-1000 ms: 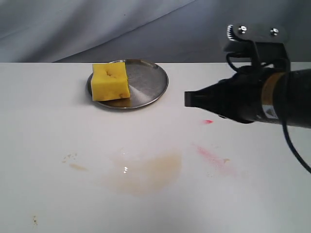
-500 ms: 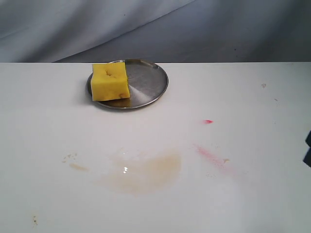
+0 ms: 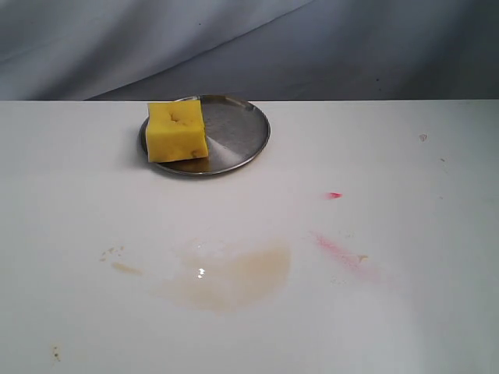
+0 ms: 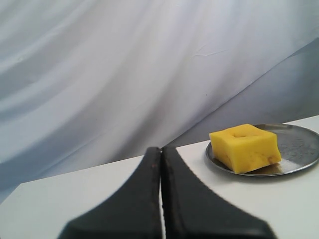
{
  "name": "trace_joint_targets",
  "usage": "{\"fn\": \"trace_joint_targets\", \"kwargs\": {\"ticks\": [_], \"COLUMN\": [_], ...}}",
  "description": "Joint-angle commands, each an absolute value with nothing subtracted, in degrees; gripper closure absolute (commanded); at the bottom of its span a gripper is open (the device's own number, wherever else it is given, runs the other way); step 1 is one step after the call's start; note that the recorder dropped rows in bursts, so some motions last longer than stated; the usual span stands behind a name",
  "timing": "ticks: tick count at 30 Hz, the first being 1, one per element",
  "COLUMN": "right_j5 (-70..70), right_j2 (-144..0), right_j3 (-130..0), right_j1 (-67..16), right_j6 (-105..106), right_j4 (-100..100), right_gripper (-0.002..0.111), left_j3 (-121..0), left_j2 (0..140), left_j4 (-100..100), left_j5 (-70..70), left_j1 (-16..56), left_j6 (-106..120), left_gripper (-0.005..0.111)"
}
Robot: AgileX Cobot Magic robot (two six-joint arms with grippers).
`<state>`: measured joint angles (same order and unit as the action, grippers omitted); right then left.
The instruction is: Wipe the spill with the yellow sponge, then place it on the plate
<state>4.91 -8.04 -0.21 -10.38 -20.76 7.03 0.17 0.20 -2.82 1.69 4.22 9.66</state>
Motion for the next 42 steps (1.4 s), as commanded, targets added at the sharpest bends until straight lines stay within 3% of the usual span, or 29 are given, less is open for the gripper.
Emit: {"fn": "trace_joint_targets", "kwargs": {"ticks": [1,11,42], "right_j5": [8.1,8.6,8.6], "right_j2": [-0.2,0.0,0.0], "right_j3": [0.0,0.0,0.0], "right_j1": [-9.9,-9.6,-9.6], "right_j6": [-14.9,-3.5,-3.4], "right_j4": [4.3,-0.5,-2.6], "right_gripper": [0.108,0.108,0.108], "left_j3": [0.0,0.0,0.0], "left_j2": [0.0,0.0,0.0], "left_j4": [-2.4,-2.4,-2.4], "left_j5": [1.3,1.3,1.3], "left_j1": [4.0,4.0,4.0], "left_j6": [9.1,9.1,9.1], "left_gripper": [0.107,0.107,0.107]}}
